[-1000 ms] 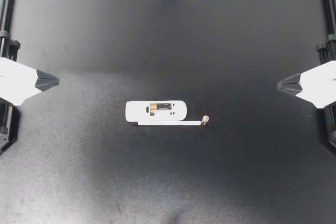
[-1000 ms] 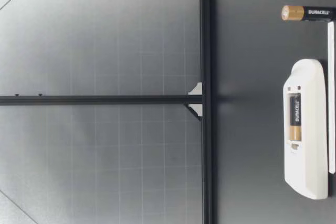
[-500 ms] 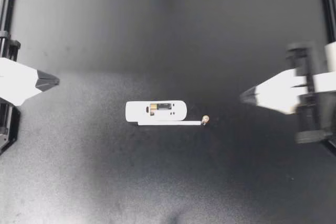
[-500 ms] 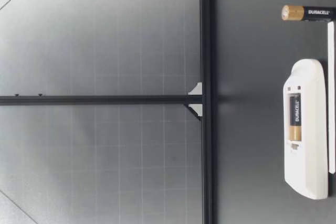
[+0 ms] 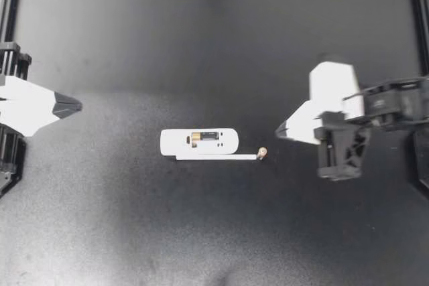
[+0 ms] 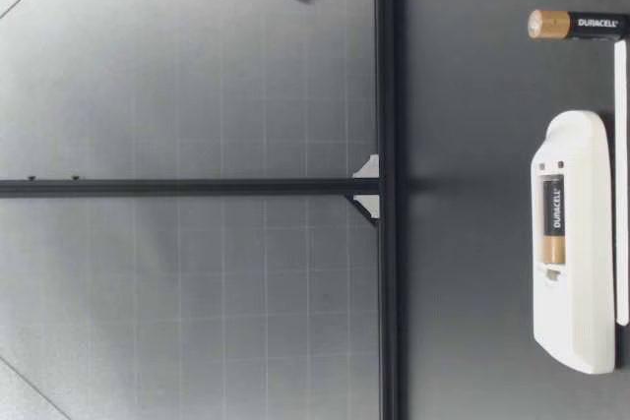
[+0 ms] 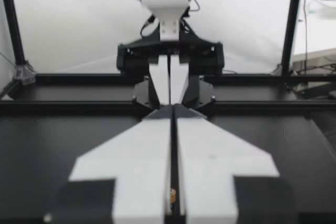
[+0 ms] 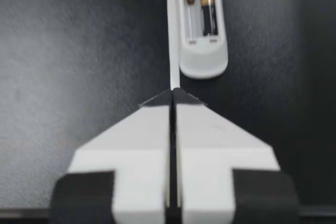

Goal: Place the battery into the slot of the remote controller.

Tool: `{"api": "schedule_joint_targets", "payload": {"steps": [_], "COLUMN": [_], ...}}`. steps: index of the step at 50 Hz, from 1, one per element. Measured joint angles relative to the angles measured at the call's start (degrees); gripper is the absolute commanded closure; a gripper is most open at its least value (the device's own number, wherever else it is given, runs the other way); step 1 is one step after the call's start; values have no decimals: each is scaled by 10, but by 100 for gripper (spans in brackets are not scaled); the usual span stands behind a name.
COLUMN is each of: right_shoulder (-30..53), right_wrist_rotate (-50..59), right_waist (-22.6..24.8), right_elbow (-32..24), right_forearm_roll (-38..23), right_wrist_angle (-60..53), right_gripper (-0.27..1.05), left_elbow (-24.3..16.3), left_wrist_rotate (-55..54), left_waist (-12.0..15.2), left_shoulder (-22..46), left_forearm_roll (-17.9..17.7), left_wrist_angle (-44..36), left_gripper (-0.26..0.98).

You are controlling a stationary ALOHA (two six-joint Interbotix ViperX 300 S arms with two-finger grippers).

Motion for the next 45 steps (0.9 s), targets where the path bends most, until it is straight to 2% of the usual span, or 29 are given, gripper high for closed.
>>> {"api": "schedule_joint_targets", "payload": {"steps": [8, 12, 29, 45], "right_shoulder": [47, 71, 151, 197], "right_wrist_rotate": [-2, -2, -6, -6], "right_waist": [-1, -1, 2, 3], "right_elbow": [-21, -30, -63, -70], "right_forearm_roll": [1, 0, 1, -1], "right_wrist_angle": [22, 31, 52, 52], "right_gripper": [30, 20, 21, 21], "left_elbow": [4, 4, 10, 11], "left_wrist_rotate": [0, 0, 0, 1], "left_waist": [-1, -1, -1, -1], "left_shoulder": [1, 1, 2, 2], "left_forearm_roll": [-1, 0, -1, 0], "left_wrist_angle": [0, 0, 0, 0], "left_gripper": [88, 88, 88, 88]}}
